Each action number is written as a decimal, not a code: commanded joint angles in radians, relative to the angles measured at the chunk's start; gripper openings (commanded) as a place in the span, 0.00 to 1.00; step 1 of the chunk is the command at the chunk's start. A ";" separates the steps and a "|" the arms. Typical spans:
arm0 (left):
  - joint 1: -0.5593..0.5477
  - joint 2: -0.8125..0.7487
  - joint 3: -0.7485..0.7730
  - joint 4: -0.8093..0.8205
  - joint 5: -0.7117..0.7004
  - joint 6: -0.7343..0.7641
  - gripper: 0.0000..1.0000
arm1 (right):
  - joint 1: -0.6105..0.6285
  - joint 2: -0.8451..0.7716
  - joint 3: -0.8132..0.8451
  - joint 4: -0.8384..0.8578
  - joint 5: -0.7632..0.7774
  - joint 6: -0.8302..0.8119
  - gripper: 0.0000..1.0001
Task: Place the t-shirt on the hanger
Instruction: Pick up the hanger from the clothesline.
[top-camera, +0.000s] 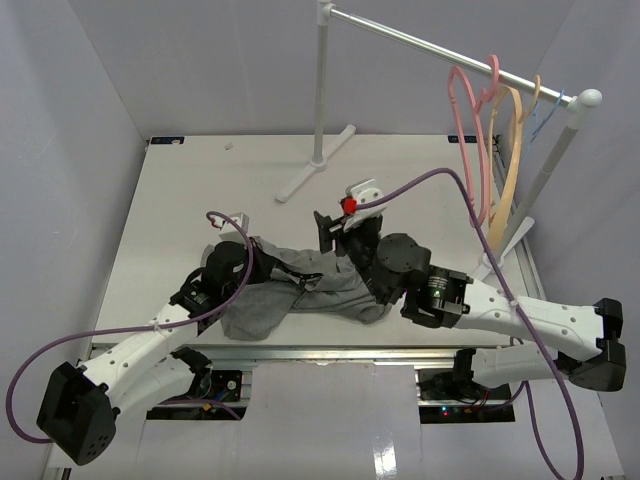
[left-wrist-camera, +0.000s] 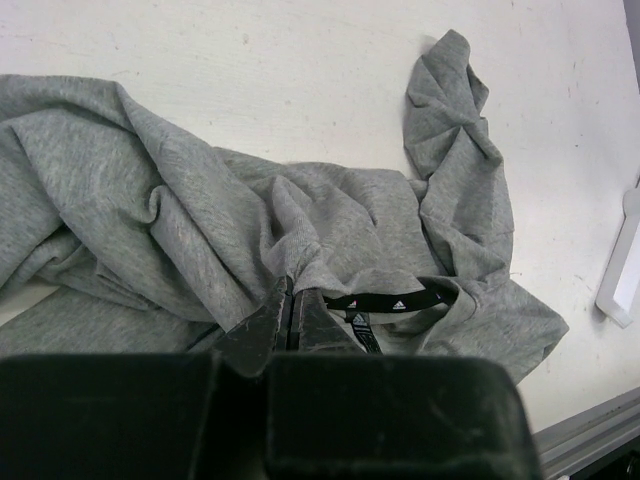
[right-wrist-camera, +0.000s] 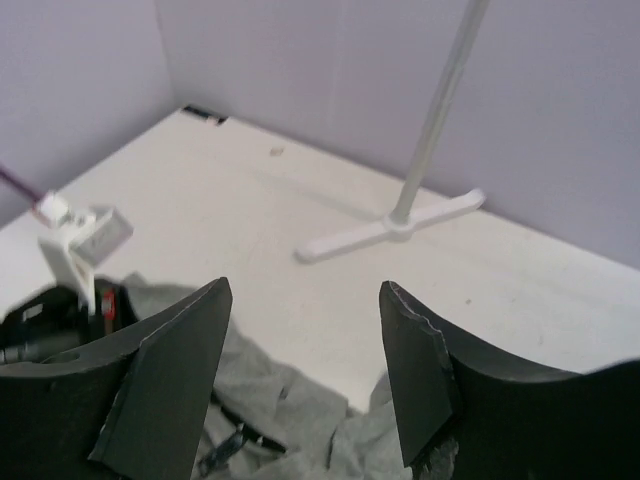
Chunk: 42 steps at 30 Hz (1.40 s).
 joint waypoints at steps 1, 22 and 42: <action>-0.011 -0.011 -0.037 0.058 0.025 -0.002 0.00 | -0.055 0.026 0.178 -0.046 0.219 -0.247 0.70; -0.049 -0.066 -0.045 0.063 0.044 0.014 0.00 | -0.602 -0.093 0.187 -0.258 -0.001 -0.111 0.75; -0.059 -0.083 -0.046 0.054 0.029 0.016 0.00 | -0.829 0.017 0.207 -0.386 -0.216 0.069 0.56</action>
